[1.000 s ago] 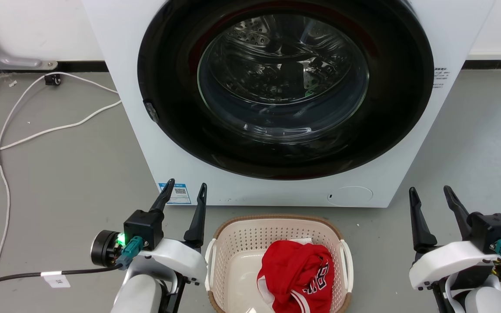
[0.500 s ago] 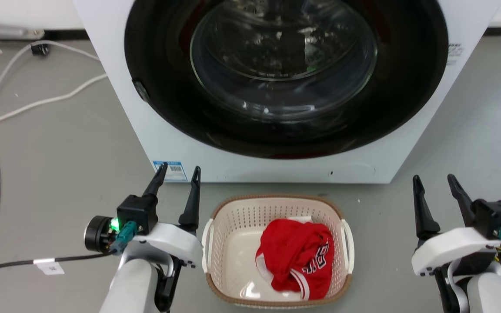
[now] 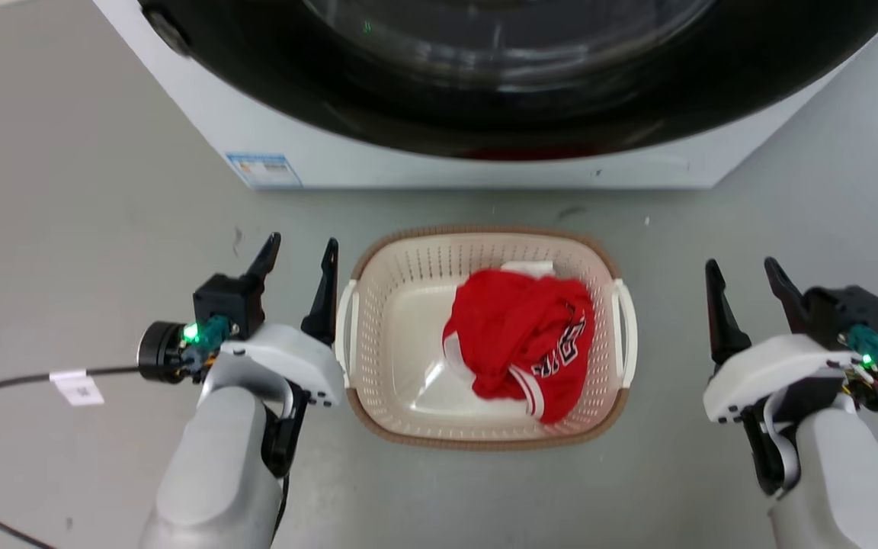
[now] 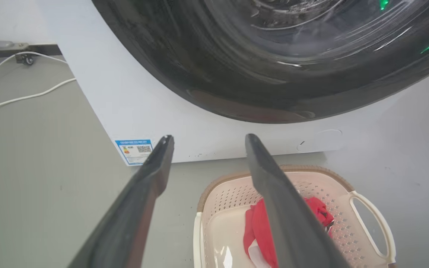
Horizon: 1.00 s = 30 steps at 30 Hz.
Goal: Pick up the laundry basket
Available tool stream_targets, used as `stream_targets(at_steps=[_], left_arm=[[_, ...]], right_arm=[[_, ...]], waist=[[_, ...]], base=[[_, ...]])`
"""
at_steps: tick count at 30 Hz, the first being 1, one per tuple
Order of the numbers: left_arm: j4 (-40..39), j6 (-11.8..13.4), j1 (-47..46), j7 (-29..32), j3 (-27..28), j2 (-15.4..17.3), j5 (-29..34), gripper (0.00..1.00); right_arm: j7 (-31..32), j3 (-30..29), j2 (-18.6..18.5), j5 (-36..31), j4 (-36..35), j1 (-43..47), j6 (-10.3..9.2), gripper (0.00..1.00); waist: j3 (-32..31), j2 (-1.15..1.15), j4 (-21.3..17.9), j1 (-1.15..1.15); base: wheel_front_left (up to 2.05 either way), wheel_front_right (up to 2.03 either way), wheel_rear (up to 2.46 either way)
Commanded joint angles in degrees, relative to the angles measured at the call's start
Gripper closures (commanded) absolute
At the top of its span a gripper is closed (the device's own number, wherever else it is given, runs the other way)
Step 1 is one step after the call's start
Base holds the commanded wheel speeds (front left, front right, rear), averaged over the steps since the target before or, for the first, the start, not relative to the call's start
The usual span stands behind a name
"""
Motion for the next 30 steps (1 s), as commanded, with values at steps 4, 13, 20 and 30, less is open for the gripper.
stream_targets(at_steps=[4,13,20,30], left_arm=[[4.52,-0.47,-4.91,-0.15,-0.16,0.82,-1.12,0.0],[17.86,-0.92,-13.83,0.31,-1.78,2.72,-5.67,0.0],[23.77,-0.89,-17.99,3.82,-7.33,5.03,-12.18,0.0],[25.99,-0.9,-20.62,8.12,-15.92,8.16,-20.93,0.0]], right_arm=[[-0.57,1.82,0.06,0.02,4.97,-5.45,-0.02,0.0],[-0.87,6.87,0.05,2.52,20.09,-15.81,-0.02,0.0],[-2.23,11.23,0.05,4.83,29.89,-22.21,-0.02,0.0],[-1.69,18.19,0.04,10.26,38.78,-28.43,-0.02,0.0]], waist=[[9.49,0.0,-0.1,-0.01],[17.23,0.0,-0.87,-0.01],[20.72,0.0,-1.34,-0.01],[23.95,0.0,-2.21,-0.01]], base=[[0.0,0.0,0.0],[0.0,0.0,0.0],[0.0,0.0,0.0],[0.0,0.0,0.0]])
